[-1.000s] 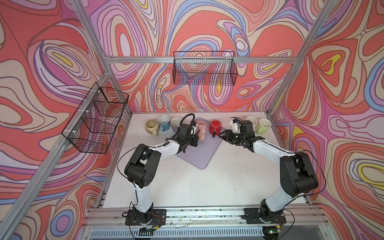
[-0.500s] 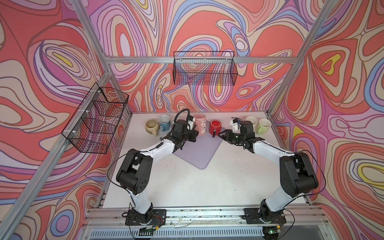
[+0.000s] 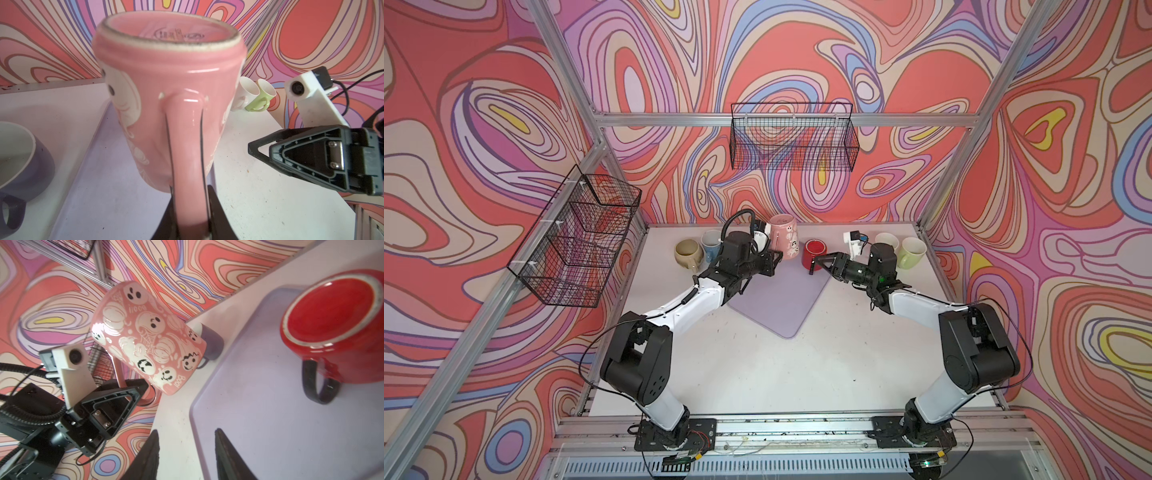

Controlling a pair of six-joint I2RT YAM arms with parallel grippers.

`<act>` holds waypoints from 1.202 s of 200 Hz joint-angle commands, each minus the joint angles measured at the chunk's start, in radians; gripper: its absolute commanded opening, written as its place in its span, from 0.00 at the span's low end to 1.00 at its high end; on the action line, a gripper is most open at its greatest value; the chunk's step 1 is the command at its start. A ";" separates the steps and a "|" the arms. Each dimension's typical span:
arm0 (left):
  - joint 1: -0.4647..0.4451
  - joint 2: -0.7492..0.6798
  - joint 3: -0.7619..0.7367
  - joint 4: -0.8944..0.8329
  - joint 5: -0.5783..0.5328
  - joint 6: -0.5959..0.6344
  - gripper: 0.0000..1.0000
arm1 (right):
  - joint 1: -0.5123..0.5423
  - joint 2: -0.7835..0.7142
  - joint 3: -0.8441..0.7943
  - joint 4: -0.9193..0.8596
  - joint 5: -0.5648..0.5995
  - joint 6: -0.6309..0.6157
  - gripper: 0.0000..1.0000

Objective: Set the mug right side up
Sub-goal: 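Bring the right gripper to the pink mug while the left gripper holds it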

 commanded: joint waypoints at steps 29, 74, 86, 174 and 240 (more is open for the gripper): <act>0.002 -0.092 0.079 0.130 0.045 0.002 0.00 | -0.001 0.067 -0.025 0.302 -0.112 0.135 0.45; 0.001 -0.112 0.111 0.132 0.067 -0.016 0.00 | 0.001 0.144 -0.012 0.535 -0.143 0.268 0.47; 0.002 -0.119 0.116 0.133 0.074 -0.020 0.00 | 0.004 0.179 -0.005 0.632 -0.152 0.329 0.47; -0.012 -0.152 0.133 0.123 0.090 -0.037 0.00 | 0.041 0.314 0.100 0.922 -0.141 0.504 0.51; -0.020 -0.154 0.130 0.127 0.095 -0.039 0.00 | 0.097 0.380 0.243 0.924 -0.127 0.531 0.51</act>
